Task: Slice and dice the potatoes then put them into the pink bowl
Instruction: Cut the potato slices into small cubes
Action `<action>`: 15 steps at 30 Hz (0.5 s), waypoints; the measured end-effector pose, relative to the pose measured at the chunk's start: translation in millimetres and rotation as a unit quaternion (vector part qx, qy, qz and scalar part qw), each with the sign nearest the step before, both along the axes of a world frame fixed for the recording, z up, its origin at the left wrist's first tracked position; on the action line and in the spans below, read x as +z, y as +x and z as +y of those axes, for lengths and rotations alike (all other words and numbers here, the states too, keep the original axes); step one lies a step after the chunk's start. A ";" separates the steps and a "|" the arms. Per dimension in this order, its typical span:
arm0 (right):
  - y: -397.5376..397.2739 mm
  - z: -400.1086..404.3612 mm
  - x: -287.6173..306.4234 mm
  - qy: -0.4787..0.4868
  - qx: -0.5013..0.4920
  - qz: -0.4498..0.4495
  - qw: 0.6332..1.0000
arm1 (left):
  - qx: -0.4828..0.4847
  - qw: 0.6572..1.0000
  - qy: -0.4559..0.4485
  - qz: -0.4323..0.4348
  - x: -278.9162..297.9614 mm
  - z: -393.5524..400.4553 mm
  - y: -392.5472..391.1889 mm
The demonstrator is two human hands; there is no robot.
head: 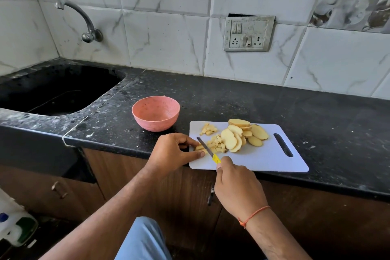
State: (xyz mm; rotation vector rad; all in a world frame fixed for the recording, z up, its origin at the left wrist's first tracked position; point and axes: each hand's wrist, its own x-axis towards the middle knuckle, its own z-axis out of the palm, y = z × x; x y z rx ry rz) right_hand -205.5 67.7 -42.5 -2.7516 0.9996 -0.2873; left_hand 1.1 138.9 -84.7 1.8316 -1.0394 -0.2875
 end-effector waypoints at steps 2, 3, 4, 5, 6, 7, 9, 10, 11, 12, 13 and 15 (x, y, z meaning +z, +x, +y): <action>2.0 1.8 3.7 -0.010 -0.005 0.029 1.000 | -0.001 1.000 0.000 -0.004 -0.2 -0.3 0.3; 3.8 3.4 5.5 -0.012 -0.007 0.041 0.999 | -0.002 1.000 0.000 -0.007 0.1 -0.4 0.3; 6.5 5.1 7.0 -0.012 -0.010 0.053 0.998 | -0.002 1.000 0.001 -0.011 0.4 -0.7 0.4; 10.1 6.9 8.4 -0.011 -0.011 0.063 0.998 | -0.002 1.000 0.002 -0.015 0.7 -0.7 0.6; 13.5 8.4 9.7 -0.009 -0.012 0.072 0.997 | -0.003 1.000 0.001 -0.018 1.0 -0.8 0.7; 17.1 9.0 11.2 -0.005 -0.013 0.080 0.997 | -0.004 1.000 -0.001 -0.022 1.2 -0.8 0.7; 23.4 7.5 15.3 0.008 -0.014 0.093 0.996 | -0.005 1.000 -0.004 -0.029 1.3 -0.8 0.7; 26.2 6.7 18.3 0.016 -0.012 0.101 0.995 | -0.004 1.000 -0.005 -0.031 1.1 -0.8 0.8; 28.4 6.1 21.3 0.023 -0.009 0.109 0.994 | -0.004 0.999 -0.006 -0.032 0.8 -1.0 1.0; 30.0 6.0 24.3 0.027 -0.004 0.118 0.993 | -0.003 0.999 -0.007 -0.032 0.6 -1.1 1.1; 31.5 6.4 26.9 0.027 0.001 0.125 0.992 | -0.003 0.999 -0.007 -0.034 0.3 -0.9 1.3; 31.6 7.1 30.9 0.021 0.009 0.135 0.991 | 0.000 0.999 -0.010 -0.038 -0.3 -1.5 0.3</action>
